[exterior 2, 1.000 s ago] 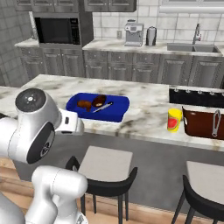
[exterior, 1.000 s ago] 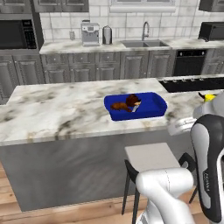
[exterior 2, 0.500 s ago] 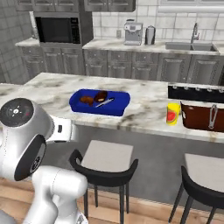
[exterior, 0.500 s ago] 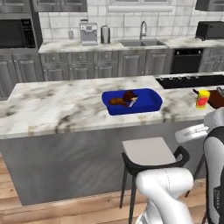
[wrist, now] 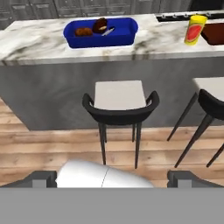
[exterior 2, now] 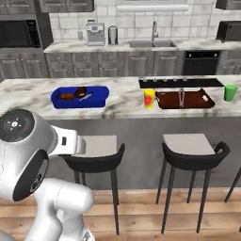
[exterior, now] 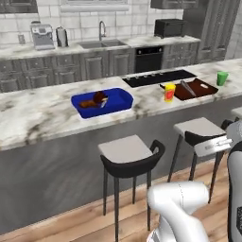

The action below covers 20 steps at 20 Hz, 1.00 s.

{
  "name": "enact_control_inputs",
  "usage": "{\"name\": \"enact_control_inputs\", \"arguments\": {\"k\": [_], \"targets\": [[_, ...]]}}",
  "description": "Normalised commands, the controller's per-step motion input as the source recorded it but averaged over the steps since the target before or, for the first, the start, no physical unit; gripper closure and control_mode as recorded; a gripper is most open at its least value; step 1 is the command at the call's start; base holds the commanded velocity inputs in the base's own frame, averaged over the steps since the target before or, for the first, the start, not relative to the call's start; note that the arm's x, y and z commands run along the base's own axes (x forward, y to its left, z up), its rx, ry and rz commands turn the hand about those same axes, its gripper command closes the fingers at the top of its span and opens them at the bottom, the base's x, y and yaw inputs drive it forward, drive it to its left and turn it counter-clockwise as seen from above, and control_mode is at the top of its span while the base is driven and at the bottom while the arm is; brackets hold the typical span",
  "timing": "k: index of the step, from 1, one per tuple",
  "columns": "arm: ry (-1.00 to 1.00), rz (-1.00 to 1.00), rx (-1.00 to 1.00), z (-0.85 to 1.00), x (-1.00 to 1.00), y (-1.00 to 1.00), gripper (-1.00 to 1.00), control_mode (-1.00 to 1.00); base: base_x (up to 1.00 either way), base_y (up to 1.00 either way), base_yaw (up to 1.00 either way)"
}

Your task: Gather the lemon and lime from the fridge and place them on a tray on the dining counter. Then gather the steak and chicken drumstick from the fridge and place them on the other tray.

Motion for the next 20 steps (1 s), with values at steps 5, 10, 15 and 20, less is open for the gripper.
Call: {"name": "enact_control_inputs", "arguments": {"k": [5,10,15,20], "targets": [[0.00,0.00,0.00,0.00,0.00,0.00,-1.00,1.00,-0.07,-0.17,-0.56],[0.00,0.00,0.00,0.00,0.00,0.00,-1.00,1.00,0.00,-0.16,-0.55],[0.00,0.00,0.00,0.00,0.00,0.00,-1.00,1.00,0.02,-0.27,-0.51],[0.00,0.00,0.00,0.00,0.00,0.00,-1.00,1.00,0.16,-0.32,-0.47]]}}
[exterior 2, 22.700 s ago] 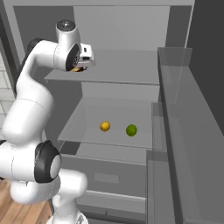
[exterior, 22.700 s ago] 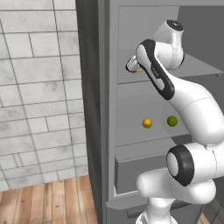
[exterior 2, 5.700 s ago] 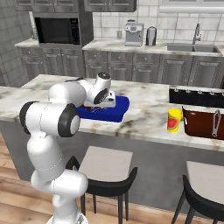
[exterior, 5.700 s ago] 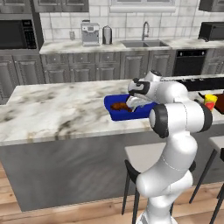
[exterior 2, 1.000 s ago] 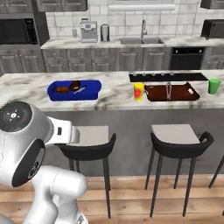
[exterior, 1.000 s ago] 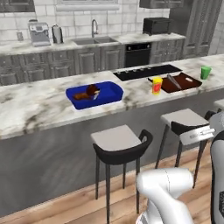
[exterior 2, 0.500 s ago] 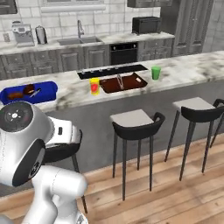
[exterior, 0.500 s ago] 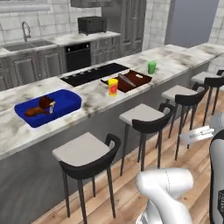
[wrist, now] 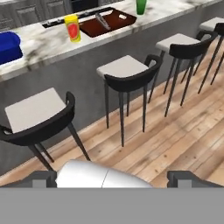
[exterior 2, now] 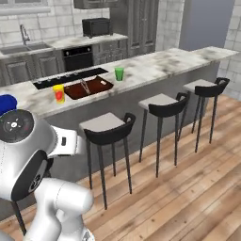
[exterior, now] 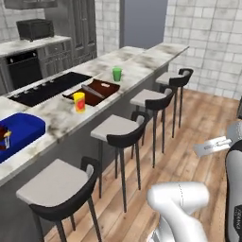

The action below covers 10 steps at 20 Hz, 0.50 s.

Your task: Gather the lemon and lime from the fridge and place them on a tray on the dining counter. Then gather the steak and chicken drumstick from the fridge and place them on the other tray.

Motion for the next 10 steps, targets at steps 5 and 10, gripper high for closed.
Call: {"name": "enact_control_inputs", "arguments": {"k": [5,10], "targets": [[0.00,0.00,0.00,0.00,0.00,0.00,-1.00,1.00,0.26,-0.34,-0.42],[0.00,0.00,0.00,0.00,0.00,0.00,-1.00,1.00,0.35,-0.38,-0.38]]}}
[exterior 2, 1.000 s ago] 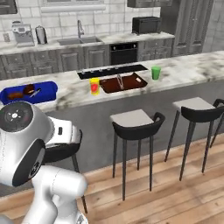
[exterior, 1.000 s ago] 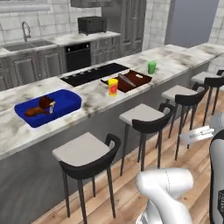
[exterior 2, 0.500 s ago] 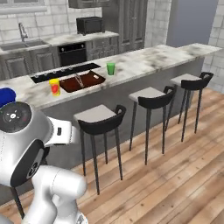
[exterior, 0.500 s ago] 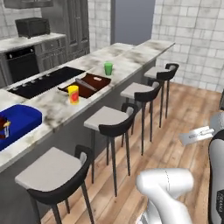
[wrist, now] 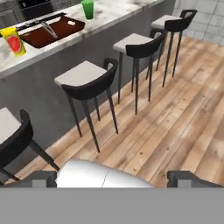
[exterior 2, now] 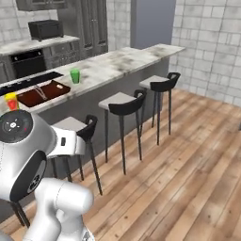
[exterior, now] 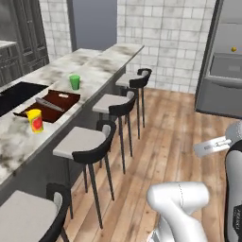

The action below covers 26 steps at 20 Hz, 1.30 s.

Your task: Gather the lemon and lime from the fridge and place them on a tray on the dining counter. Then gather the steak and chicken drumstick from the fridge and place them on the other tray.

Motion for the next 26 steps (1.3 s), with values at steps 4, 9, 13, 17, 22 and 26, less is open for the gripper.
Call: {"name": "enact_control_inputs", "arguments": {"k": [4,9,13,17,22,26], "targets": [[0.00,0.00,0.00,0.00,0.00,0.00,-1.00,1.00,0.42,-0.42,-0.35],[0.00,0.00,0.00,0.00,0.00,0.00,-1.00,1.00,0.48,-0.42,-0.34],[0.00,0.00,0.00,0.00,0.00,0.00,-1.00,1.00,0.53,-0.47,-0.31],[0.00,0.00,0.00,0.00,0.00,0.00,-1.00,1.00,0.60,-0.46,-0.29],[0.00,0.00,0.00,0.00,0.00,0.00,-1.00,1.00,0.62,-0.45,-0.26],[0.00,0.00,0.00,0.00,0.00,0.00,-1.00,1.00,0.65,-0.43,-0.23]]}}
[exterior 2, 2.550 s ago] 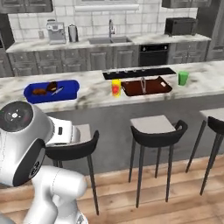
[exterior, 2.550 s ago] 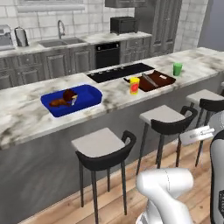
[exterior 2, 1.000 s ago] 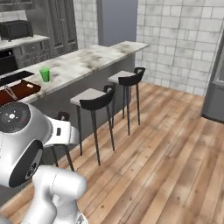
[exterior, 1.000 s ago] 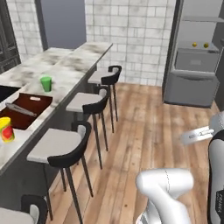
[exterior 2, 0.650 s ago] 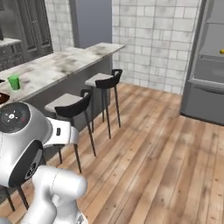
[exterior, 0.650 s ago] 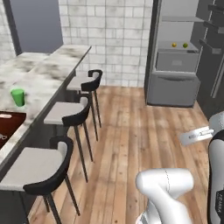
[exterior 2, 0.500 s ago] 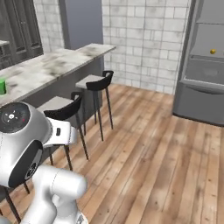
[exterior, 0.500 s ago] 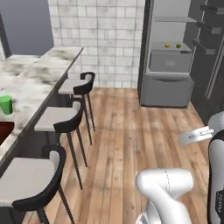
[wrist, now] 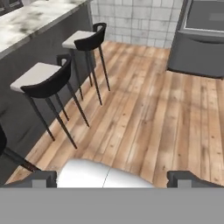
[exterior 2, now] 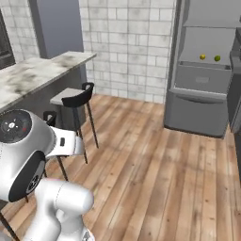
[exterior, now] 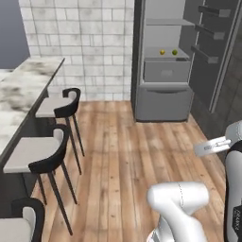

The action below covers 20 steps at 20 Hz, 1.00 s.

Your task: Gather the lemon and lime from the fridge and place them on a tray on the dining counter. Then gather the steak and chicken drumstick from the fridge and place them on the other tray.

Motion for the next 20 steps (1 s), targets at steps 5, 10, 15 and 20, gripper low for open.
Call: {"name": "enact_control_inputs", "arguments": {"k": [5,10,15,20], "targets": [[0.00,0.00,0.00,0.00,0.00,0.00,-1.00,1.00,0.74,-0.29,-0.22],[0.00,0.00,0.00,0.00,0.00,0.00,-1.00,1.00,0.80,-0.08,-0.21],[0.00,0.00,0.00,0.00,0.00,0.00,-1.00,1.00,0.81,-0.02,-0.20],[0.00,0.00,0.00,0.00,0.00,0.00,-1.00,1.00,0.82,0.00,-0.20]]}}
